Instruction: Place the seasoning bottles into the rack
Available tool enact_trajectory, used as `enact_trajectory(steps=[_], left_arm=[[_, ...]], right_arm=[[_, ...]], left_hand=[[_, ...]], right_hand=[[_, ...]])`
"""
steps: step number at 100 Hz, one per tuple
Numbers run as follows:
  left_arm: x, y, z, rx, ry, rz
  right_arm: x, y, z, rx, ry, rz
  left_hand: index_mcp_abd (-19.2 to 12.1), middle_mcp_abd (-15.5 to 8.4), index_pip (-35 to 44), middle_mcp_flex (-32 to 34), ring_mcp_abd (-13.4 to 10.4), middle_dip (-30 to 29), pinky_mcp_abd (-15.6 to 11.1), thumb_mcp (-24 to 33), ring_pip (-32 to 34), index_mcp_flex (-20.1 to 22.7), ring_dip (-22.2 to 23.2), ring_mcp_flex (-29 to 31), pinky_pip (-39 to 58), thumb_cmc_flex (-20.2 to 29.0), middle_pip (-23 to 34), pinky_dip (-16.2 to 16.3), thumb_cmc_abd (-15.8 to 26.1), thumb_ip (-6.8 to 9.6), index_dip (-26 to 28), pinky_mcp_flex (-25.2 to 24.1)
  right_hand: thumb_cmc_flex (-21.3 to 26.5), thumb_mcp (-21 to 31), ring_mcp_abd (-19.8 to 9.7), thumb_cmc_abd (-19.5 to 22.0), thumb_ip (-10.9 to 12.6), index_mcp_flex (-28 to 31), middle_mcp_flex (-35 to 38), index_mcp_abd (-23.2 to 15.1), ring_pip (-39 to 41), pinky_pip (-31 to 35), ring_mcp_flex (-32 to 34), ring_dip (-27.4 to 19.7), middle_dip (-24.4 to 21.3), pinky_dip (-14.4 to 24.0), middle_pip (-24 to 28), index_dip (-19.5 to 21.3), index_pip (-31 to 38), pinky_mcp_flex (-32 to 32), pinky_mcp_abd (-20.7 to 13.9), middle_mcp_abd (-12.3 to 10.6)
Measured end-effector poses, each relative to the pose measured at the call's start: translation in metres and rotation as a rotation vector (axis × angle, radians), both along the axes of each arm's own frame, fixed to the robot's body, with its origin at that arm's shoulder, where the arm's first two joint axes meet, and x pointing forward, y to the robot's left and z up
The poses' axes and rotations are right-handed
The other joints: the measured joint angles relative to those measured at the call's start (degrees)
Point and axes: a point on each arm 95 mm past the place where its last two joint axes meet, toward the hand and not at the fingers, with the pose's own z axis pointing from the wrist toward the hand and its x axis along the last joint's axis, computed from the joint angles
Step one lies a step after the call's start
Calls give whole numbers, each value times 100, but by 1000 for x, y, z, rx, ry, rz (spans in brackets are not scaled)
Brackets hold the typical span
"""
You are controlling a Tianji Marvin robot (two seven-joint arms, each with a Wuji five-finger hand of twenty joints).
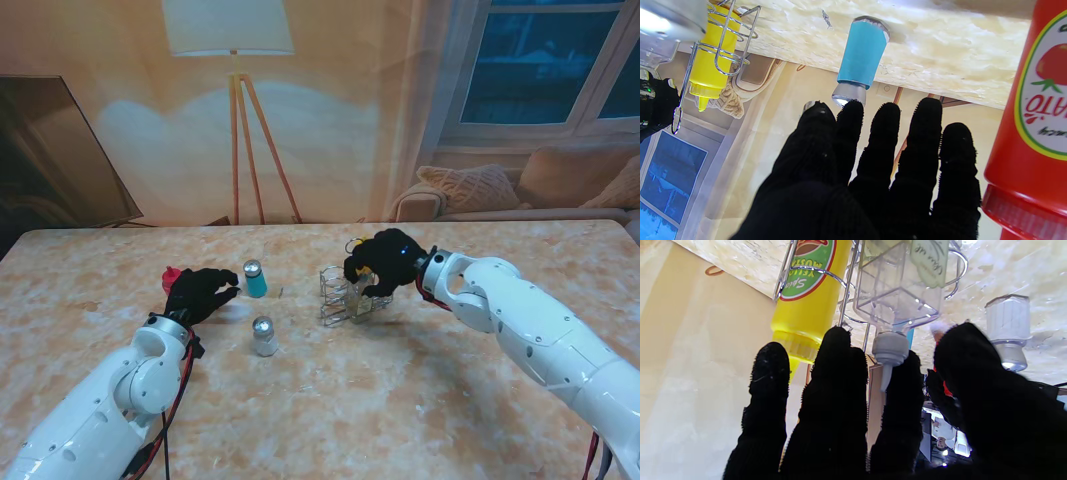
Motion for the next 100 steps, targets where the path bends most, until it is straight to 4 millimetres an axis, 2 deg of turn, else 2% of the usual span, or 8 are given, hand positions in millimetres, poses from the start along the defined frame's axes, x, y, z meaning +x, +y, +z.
enact_trajectory(steps=[22,29,36,53,63,92,100], left_arm=[[0,0,0,0,0,0],[0,0,0,0,0,0],[0,0,0,0,0,0],[0,0,0,0,0,0],[0,0,0,0,0,-1],[0,0,0,1,0,-2],[0,0,0,1,0,-2]], right_arm=[[-3,-6,7,42,38,-37],[-5,-9,10,64,39,-51],[-8,-13,13,81,50,-70],[-14,-20,16,116,56,-111],[-17,-26,15,134,59,-140],[-28,-43,7,165,63,-222],[-32,-47,4,174,71,-244]], left_hand=[[-1,-1,6,0,0,0,0,64,0,0,0,0,0,0,8,0,-8,0,0,0],[-1,-1,6,0,0,0,0,65,0,0,0,0,0,0,8,0,-8,0,0,0],[-1,-1,6,0,0,0,0,65,1,0,0,0,0,0,9,0,-8,0,0,0],[-1,-1,7,0,0,0,0,127,1,1,0,0,0,0,9,0,-8,0,0,0],[-1,-1,7,0,0,0,0,135,1,1,0,0,0,0,9,0,-8,0,0,0],[-2,-1,7,0,0,0,0,139,1,1,0,0,0,0,9,0,-8,0,0,0],[-2,-1,7,0,0,0,0,149,1,1,0,0,0,0,9,0,-8,0,0,0]], right_hand=[[0,-4,118,1,64,-56,-26,67,-95,-3,-61,-66,-122,-42,-67,6,-36,-84,63,23],[0,-13,119,3,65,-56,-29,68,-181,-4,-71,-70,-122,-46,-152,12,-36,-120,63,92],[2,-70,126,148,65,-56,-29,72,-198,-4,-77,-71,-122,-70,-152,12,-49,-160,126,115],[4,-143,176,158,65,-56,-29,75,-198,7,-132,-71,-122,-95,-152,13,-89,-233,171,118],[12,-230,302,234,65,-56,-29,80,-304,33,-238,-130,-122,-136,-154,13,-89,-320,236,120],[99,-367,312,246,65,-56,-29,90,-372,57,-273,-138,-122,-156,-210,13,-89,-434,304,124],[169,-417,313,356,65,-56,-29,92,-372,60,-274,-139,-122,-161,-213,13,-89,-448,314,127]])
